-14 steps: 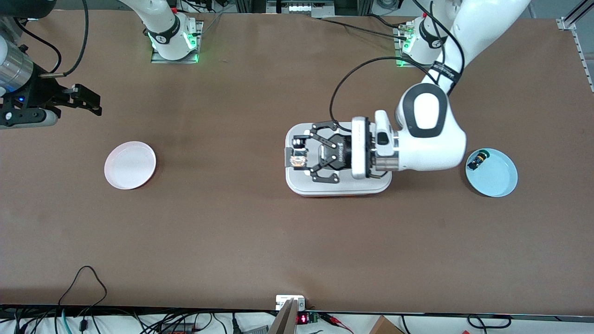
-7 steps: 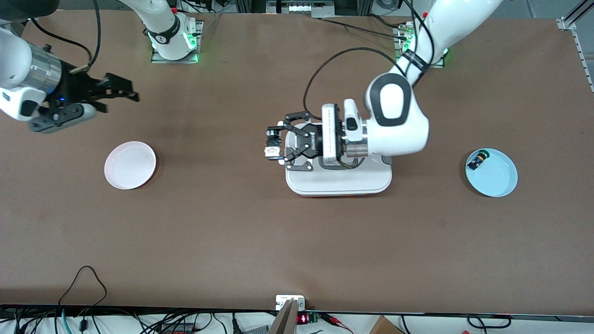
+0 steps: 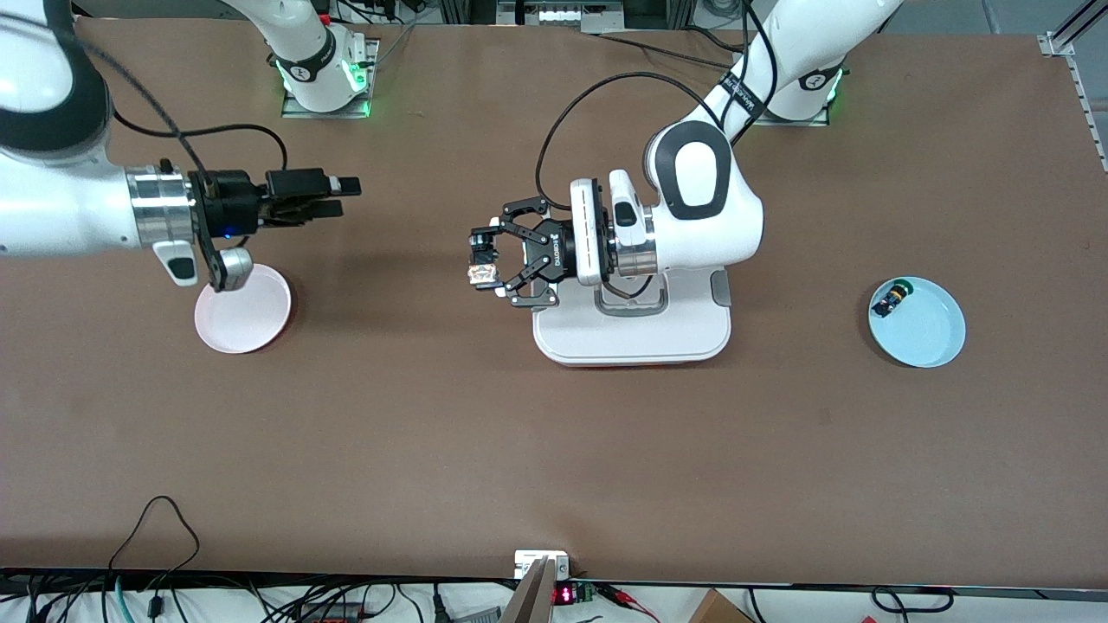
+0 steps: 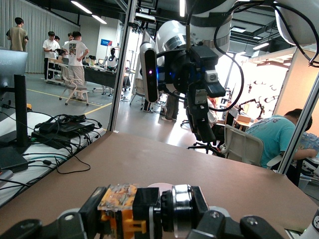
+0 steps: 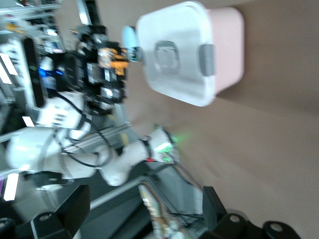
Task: Transfer orange switch to right arm and place
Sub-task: 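Hold the switch out with the left gripper while the right gripper approaches, then grasp the orange switch with the right gripper from the left gripper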
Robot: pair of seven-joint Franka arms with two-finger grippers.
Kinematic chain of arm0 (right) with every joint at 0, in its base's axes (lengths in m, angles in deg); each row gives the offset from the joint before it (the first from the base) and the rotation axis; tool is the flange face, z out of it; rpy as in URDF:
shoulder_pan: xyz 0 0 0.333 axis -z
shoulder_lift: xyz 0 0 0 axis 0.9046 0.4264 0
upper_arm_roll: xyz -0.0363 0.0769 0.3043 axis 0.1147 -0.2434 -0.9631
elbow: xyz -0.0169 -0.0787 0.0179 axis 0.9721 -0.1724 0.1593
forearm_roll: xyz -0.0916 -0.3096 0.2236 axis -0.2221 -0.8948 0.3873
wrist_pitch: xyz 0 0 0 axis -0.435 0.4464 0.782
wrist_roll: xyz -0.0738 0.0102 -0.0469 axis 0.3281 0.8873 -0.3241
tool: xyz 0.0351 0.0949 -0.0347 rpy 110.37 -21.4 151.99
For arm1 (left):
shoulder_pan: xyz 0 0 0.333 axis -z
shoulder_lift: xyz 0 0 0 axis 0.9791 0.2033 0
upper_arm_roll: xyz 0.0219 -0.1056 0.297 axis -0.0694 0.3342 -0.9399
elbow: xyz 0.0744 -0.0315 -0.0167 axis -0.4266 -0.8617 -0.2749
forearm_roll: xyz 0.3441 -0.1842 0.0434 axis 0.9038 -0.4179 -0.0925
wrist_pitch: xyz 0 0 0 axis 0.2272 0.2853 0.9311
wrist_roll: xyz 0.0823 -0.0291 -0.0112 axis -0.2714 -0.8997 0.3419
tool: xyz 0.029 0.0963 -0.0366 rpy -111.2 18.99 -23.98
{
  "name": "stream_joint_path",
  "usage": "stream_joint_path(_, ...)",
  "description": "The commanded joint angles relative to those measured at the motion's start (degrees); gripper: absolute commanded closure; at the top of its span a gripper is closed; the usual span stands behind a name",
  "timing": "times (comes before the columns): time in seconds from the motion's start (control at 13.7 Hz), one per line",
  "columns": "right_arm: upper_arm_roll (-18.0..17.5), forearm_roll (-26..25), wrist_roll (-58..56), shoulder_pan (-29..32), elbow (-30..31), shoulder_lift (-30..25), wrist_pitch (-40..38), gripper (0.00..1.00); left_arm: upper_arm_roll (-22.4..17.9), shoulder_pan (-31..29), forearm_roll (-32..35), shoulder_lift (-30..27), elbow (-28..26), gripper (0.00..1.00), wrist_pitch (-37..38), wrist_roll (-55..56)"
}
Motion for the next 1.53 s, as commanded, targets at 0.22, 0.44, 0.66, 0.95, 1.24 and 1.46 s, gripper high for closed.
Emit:
stream_joint_path(0.22, -0.44, 20.45, -4.59, -1.69, 2.12, 7.89, 1.58, 0.0, 0.13, -0.76, -1.68, 0.14, 0.15, 1.0, 0.32, -1.73)
stream_joint_path(0.44, -0.44, 28.01, -7.06, -6.25, 4.67, 8.16, 7.9, 0.0, 0.13, -0.93, -1.68, -0.03, -0.55, 1.0, 0.41, -1.99)
stream_joint_path(0.66, -0.44, 34.78, -7.85, -9.78, 4.68, 10.08, 12.04, 0.0, 0.13, -1.11, -1.68, -0.12, -2.05, 1.0, 1.28, -2.17)
stream_joint_path(0.95, -0.44, 37.09, -10.22, -11.72, 4.85, 11.84, 13.98, 0.0, 0.05, -1.37, -1.68, -0.12, -2.14, 1.0, 1.28, -2.17)
stream_joint_path(1.24, -0.44, 37.18, -11.37, -12.59, 5.12, 12.46, 14.33, 0.06, 0.13, -1.55, -1.68, -0.12, -2.23, 1.0, 1.46, -2.25)
stream_joint_path(1.46, -0.53, 37.35, -11.46, -13.21, 5.12, 12.55, 15.39, 0.25, 0.13, -1.55, -1.68, -0.12, -2.14, 1.0, 2.07, -2.17)
